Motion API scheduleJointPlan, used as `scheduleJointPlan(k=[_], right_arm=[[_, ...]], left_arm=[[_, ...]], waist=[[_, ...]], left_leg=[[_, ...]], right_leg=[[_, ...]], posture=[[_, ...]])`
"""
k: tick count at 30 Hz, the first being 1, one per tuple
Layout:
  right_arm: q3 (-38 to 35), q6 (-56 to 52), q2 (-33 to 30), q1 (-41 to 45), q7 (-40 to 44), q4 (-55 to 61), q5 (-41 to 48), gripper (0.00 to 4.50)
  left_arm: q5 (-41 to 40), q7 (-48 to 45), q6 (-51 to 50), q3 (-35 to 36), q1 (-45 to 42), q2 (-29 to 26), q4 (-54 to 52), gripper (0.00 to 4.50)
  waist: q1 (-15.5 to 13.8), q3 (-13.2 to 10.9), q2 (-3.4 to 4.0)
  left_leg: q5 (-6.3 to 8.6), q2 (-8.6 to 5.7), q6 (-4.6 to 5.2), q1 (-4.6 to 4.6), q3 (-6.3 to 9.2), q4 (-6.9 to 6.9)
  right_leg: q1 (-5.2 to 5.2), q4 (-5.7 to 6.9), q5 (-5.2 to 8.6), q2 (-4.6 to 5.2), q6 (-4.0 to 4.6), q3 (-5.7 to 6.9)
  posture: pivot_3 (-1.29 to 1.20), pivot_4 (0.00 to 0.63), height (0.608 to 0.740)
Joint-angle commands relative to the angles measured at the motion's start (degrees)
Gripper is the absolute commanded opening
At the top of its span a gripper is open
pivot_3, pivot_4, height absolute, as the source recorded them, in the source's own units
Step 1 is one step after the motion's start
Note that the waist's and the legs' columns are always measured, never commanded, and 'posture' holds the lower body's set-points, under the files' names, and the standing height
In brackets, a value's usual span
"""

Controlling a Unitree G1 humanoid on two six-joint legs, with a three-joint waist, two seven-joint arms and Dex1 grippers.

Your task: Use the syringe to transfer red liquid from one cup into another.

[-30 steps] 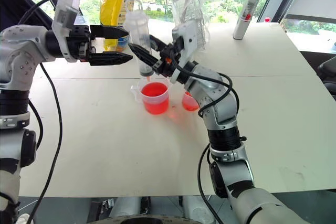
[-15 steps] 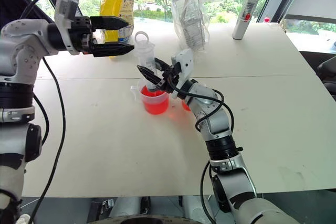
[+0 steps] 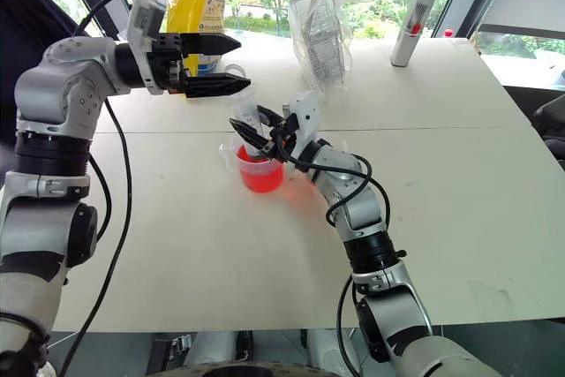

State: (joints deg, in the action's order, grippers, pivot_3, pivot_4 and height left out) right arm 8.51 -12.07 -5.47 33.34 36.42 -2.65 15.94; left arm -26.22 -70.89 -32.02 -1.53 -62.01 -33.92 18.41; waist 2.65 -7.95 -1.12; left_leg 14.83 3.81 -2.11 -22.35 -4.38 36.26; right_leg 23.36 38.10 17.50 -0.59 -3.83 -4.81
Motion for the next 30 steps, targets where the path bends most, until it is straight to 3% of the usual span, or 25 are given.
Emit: scheduleJointPlan(k=[1,3,4,6,9,13,30], right_arm=[[-0.1,1.3,0.4,0.2,-0.1,0.9,0.0,1.40],[-0.2,1.3,0.3,0.2,-0.2,0.8,0.0,1.40],[-0.2,1.3,0.2,0.2,-0.2,0.7,-0.1,1.40],[-0.3,1.3,0.1,0.2,-0.3,0.7,-0.1,1.40],[-0.3,1.2,0.0,0.3,-0.2,0.6,-0.2,1.40],[-0.3,1.1,-0.3,0.4,-0.1,0.4,-0.2,1.40],[0.4,-3.1,-0.6,-1.0,1.0,-1.4,0.3,1.40]], left_arm=[[-0.3,-0.3,-0.6,0.6,-1.0,-0.4,-1.4,4.50],[-0.5,-0.5,-1.1,0.8,-0.6,-0.8,-1.9,4.50],[-0.5,-0.6,-1.3,0.8,-0.3,-1.1,-2.1,3.96],[-0.6,-0.9,-1.9,0.9,0.3,-1.6,-2.7,3.30],[-0.8,-1.0,-2.5,1.1,1.1,-2.1,-3.7,1.67],[-1.1,-0.5,-3.4,1.1,2.0,-2.0,-5.0,0.03],[0.2,0.3,-0.4,2.0,-2.8,-1.4,-0.8,0.03]], waist=[[0.0,0.0,0.00],[0.0,0.0,0.00],[0.0,0.0,0.00],[0.1,0.0,0.00],[0.0,0.0,0.00],[-0.1,0.0,0.00],[0.0,0.0,0.00]], left_leg=[[0.00,0.00,0.00,0.00,0.00,0.00],[0.00,0.00,0.00,0.00,0.00,0.00],[0.00,0.00,0.00,0.00,0.00,0.00],[0.00,0.00,0.00,0.00,0.01,0.00],[0.00,0.00,0.00,0.00,0.01,0.00],[0.00,0.00,-0.01,0.00,0.01,0.01],[0.00,-0.01,-0.01,0.00,0.00,0.01]], right_leg=[[0.00,0.00,0.00,0.00,0.00,0.00],[0.00,0.00,0.00,0.00,0.00,0.00],[0.00,0.00,0.00,0.00,0.00,0.00],[0.00,0.00,0.00,0.00,0.00,0.00],[0.00,0.01,0.00,0.00,0.00,0.00],[-0.01,0.00,0.00,0.02,0.00,0.00],[-0.01,0.00,0.00,0.02,0.00,0.00]], posture=[[0.00,0.150,0.739],[0.00,0.150,0.739],[0.00,0.150,0.739],[0.00,0.150,0.739],[0.00,0.150,0.739],[0.00,0.150,0.739],[0.00,0.150,0.739]])
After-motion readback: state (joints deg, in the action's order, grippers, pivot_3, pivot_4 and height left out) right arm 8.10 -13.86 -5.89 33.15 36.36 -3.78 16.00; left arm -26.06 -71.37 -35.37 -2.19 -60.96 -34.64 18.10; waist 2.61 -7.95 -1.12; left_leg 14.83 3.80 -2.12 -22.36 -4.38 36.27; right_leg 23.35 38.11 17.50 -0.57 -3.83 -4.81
